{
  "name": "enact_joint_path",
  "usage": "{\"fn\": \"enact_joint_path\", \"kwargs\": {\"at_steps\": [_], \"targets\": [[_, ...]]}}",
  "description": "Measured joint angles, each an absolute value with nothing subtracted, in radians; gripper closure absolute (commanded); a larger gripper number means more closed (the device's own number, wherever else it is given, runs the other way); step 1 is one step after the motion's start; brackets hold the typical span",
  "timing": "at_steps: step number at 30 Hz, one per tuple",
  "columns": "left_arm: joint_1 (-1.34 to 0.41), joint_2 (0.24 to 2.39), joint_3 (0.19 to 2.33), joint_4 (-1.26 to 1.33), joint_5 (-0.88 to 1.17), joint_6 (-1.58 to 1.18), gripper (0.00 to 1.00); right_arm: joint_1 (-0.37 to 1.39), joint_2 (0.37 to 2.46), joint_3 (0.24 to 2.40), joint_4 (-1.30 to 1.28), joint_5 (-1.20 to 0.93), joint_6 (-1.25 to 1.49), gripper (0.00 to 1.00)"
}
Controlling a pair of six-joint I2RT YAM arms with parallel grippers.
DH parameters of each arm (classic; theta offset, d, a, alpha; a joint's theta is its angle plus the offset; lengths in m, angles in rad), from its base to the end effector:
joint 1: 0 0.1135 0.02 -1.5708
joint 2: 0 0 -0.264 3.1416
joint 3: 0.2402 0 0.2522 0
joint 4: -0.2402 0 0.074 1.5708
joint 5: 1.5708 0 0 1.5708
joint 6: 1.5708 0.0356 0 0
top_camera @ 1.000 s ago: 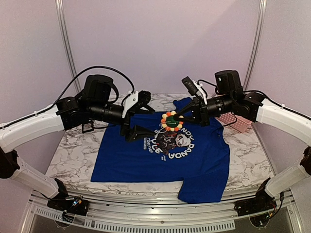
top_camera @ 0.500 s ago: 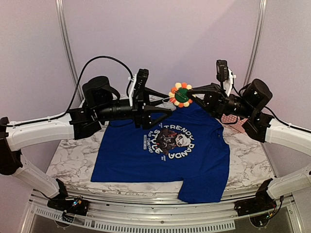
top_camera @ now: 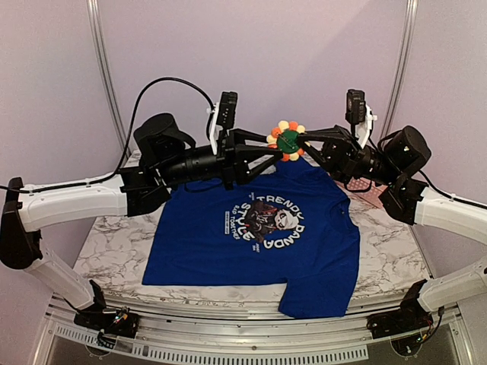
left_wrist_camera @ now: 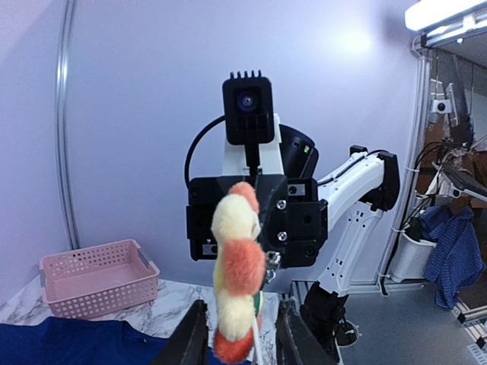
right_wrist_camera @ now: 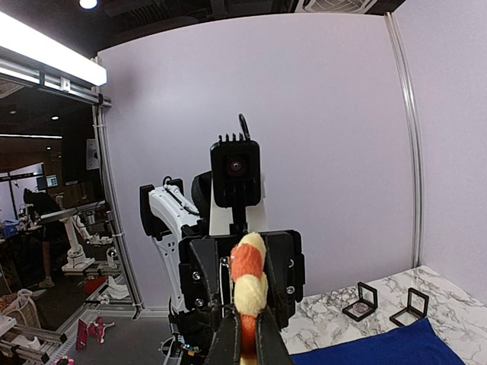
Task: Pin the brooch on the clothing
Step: Pass from the right arm to the left
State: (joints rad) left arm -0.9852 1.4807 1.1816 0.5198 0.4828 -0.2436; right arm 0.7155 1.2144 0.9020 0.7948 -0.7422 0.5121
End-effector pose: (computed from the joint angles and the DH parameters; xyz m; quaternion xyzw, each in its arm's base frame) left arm 0.1802 -0.3016 0.3847 0.3938 0.4979 -0.5591 0.5333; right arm 0.1867 0.1941 0.3892 -0.3576 0.4485 0.6127 0.5436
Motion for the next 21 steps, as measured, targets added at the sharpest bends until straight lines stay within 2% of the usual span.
{"fn": "enact_joint_path", "kwargs": {"at_steps": [3, 4, 7, 9, 10, 12, 16, 18, 21], "targets": [[-0.99, 1.481, 1.19, 0.528, 0.481, -0.247, 0.97, 0.715, 1.214, 0.902, 0.795, -0.743, 0.513, 1.0], [-0.991, 1.481, 1.191, 0.529, 0.476, -0.251, 1.0, 0.716, 1.214, 0.902, 0.797, -0.743, 0.513, 1.0], [-0.99, 1.481, 1.192, 0.533, 0.478, -0.263, 1.0, 0.717, 1.214, 0.902, 0.807, -0.746, 0.511, 0.98], [-0.99, 1.48, 1.193, 0.529, 0.478, -0.262, 1.0, 0.717, 1.215, 0.907, 0.798, -0.75, 0.511, 0.8], [-0.99, 1.478, 1.194, 0.519, 0.476, -0.258, 1.0, 0.717, 1.216, 0.912, 0.783, -0.752, 0.506, 0.67], [-0.99, 1.472, 1.204, 0.467, 0.461, -0.235, 1.0, 0.716, 1.219, 0.928, 0.726, -0.758, 0.499, 0.51], [-0.989, 1.458, 1.243, 0.266, 0.403, -0.162, 1.0, 0.72, 1.218, 0.952, 0.571, -0.766, 0.434, 0.33], [-0.988, 1.443, 1.256, 0.147, 0.367, -0.12, 1.0, 0.719, 1.216, 0.976, 0.466, -0.766, 0.383, 0.19], [-0.987, 1.413, 1.278, -0.053, 0.317, -0.049, 1.0, 0.716, 1.211, 1.027, 0.324, -0.759, 0.309, 0.11]]}}
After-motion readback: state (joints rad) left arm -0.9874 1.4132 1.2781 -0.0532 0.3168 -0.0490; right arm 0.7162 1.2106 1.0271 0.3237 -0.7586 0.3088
